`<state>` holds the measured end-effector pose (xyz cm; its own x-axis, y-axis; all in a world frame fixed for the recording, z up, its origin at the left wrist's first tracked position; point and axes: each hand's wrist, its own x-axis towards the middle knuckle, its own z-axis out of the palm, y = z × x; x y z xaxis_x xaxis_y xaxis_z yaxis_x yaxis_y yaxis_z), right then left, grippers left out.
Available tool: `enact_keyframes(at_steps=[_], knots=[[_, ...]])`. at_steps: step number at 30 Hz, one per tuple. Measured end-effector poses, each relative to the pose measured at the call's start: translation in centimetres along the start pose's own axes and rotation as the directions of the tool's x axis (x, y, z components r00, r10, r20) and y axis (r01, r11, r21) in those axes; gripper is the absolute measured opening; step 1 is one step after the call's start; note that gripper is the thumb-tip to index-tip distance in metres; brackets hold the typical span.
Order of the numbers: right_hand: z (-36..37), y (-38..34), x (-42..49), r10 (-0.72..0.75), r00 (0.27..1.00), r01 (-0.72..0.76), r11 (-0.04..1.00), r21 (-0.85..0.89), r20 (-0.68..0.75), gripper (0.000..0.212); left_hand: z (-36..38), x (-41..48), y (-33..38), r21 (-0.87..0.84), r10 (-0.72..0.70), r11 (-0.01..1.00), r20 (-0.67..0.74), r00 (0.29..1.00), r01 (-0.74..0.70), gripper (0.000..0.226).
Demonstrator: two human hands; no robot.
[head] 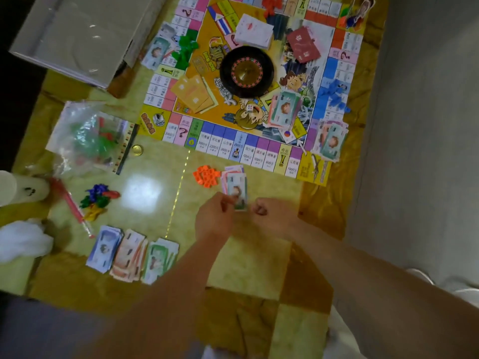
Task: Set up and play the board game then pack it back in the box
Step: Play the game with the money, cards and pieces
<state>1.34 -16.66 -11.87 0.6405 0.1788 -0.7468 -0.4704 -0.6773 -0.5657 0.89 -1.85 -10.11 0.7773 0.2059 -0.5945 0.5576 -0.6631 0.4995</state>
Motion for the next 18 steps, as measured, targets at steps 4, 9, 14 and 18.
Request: enact_keyframes(at_steps=[4, 9, 14, 18], knots=[[4.4, 0.3, -1.3, 0.103, 0.989, -0.113, 0.989, -0.091, -0.104, 0.012, -1.3, -2.7, -6.4, 0.053, -0.044, 0.998, -0.032, 0.999, 0.046, 0.016], [8.6, -2.3, -2.6, 0.02, 0.98, -0.053, 0.985, -0.165, -0.197, 0.005, -3.8, -4.4, -13.2, 0.032, -0.11, 0.993, -0.171, 0.979, 0.117, 0.013], [14.7, -6.7, -3.1, -0.206, 0.971, 0.158, 0.932, -0.325, -0.119, 0.036, -5.4, -5.4, -17.5, 0.032, -0.154, 0.985, -0.29, 0.945, 0.171, 0.021], [19.3, -8.2, -2.8, -0.308, 0.932, 0.176, 0.844, -0.506, -0.19, 0.055, -4.9, -6.1, -18.8, 0.046, -0.074, 0.995, -0.298, 0.952, 0.092, 0.028]])
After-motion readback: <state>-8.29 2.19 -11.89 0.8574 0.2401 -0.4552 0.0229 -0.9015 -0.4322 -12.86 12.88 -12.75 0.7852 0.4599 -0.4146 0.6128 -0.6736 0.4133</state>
